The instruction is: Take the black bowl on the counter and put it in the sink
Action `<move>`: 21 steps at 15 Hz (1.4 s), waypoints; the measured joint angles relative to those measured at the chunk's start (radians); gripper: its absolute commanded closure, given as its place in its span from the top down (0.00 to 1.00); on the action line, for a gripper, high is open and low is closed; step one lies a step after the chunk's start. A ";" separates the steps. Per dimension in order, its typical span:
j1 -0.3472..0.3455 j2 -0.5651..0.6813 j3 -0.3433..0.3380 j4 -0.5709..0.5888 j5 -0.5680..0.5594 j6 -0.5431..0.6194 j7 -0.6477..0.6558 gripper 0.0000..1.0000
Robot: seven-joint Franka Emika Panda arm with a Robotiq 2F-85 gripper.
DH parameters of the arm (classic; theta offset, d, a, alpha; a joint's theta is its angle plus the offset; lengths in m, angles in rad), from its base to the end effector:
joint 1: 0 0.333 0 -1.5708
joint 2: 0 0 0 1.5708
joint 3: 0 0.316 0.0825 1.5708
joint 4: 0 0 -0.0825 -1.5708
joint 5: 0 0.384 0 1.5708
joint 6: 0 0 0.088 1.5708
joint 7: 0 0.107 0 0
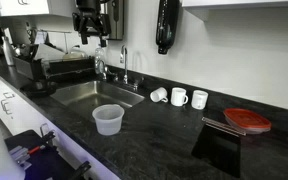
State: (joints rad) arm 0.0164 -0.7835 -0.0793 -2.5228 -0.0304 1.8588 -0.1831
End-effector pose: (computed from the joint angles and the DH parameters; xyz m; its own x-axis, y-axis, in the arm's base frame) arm 0.3275 -0.0268 0.5354 0.9821 0.1450 0.1206 0.1466 -0.9892 -0.0041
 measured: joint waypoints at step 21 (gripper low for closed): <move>0.068 0.024 0.086 0.000 0.014 0.085 0.027 1.00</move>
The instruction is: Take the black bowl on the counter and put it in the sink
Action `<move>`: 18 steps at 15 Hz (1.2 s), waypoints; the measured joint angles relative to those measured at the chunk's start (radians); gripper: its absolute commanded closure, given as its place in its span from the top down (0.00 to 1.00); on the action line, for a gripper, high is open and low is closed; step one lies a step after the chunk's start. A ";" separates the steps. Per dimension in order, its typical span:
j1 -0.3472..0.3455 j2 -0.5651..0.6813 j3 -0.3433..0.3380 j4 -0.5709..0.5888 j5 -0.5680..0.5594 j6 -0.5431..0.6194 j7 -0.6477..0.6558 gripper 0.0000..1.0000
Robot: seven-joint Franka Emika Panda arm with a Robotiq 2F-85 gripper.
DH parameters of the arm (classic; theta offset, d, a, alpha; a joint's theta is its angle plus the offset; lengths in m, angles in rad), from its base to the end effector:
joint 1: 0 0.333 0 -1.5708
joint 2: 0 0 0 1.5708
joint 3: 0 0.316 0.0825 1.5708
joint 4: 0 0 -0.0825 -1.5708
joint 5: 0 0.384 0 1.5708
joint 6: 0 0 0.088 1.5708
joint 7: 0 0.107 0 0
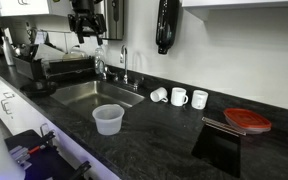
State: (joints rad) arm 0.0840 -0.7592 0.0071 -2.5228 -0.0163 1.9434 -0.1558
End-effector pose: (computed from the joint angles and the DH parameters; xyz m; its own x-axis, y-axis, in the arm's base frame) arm 0.3394 0.0302 0.5369 0.9532 0.2477 0.1733 0.2430 -0.9688 0.0484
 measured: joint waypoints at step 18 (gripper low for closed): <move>0.214 0.035 0.212 -0.007 0.093 0.030 0.088 1.00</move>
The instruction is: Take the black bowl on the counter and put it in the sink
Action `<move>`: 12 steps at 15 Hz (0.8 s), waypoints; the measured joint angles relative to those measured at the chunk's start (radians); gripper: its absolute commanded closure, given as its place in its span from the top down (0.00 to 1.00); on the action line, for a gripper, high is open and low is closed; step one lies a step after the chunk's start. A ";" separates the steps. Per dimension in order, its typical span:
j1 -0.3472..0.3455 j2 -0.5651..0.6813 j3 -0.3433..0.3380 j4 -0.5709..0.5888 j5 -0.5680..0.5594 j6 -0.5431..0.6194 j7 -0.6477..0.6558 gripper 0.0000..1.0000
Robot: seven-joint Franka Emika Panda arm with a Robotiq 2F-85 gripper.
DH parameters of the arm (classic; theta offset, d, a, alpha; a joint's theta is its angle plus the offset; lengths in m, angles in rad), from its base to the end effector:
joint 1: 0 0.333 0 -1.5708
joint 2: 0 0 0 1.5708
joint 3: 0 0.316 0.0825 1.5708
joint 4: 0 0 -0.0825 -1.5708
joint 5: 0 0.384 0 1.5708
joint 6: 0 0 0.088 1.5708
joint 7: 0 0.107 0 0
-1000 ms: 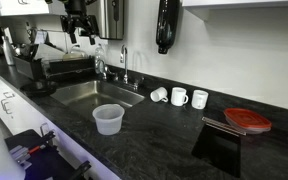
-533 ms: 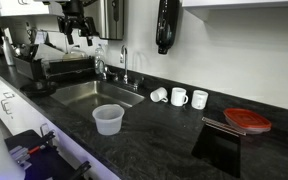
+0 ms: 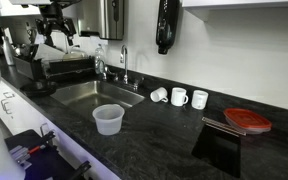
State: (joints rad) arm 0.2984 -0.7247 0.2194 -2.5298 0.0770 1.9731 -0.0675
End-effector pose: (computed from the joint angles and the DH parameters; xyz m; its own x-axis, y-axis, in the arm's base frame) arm 0.3005 0.1860 0.5179 0.8556 0.4948 0.1519 0.4882 -0.8690 0.0805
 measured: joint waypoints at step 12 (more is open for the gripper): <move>0.043 0.116 0.117 0.083 -0.006 0.044 0.096 1.00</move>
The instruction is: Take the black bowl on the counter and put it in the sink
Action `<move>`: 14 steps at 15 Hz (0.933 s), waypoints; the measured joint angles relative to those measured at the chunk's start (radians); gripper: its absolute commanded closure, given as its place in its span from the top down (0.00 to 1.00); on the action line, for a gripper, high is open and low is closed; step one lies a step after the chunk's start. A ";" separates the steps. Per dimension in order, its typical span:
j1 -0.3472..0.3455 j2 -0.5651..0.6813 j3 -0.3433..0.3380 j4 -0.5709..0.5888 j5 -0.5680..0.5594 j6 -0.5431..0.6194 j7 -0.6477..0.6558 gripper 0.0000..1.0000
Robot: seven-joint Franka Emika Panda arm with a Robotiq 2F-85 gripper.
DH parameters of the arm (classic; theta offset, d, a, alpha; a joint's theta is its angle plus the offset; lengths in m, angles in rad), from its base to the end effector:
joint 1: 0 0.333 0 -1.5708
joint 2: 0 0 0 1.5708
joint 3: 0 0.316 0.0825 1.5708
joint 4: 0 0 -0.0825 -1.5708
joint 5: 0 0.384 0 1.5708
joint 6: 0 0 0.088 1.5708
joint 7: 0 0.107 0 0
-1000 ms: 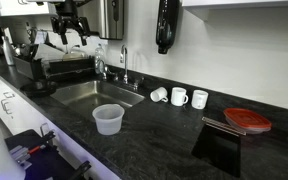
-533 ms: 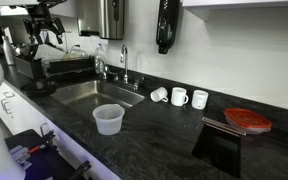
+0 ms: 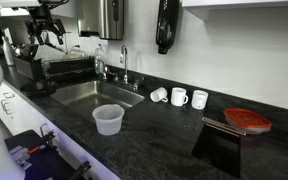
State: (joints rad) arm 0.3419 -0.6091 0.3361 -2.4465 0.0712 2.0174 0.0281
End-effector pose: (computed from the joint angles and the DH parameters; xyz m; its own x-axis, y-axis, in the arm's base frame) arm 0.2944 0.2586 0.5139 0.8199 0.5503 0.1580 0.5378 -0.8349 0.1169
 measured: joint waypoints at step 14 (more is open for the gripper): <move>0.079 0.373 0.159 0.077 0.055 0.195 0.137 1.00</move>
State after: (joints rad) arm 0.4208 -0.2362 0.4950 -2.3696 0.1264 2.2120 0.1656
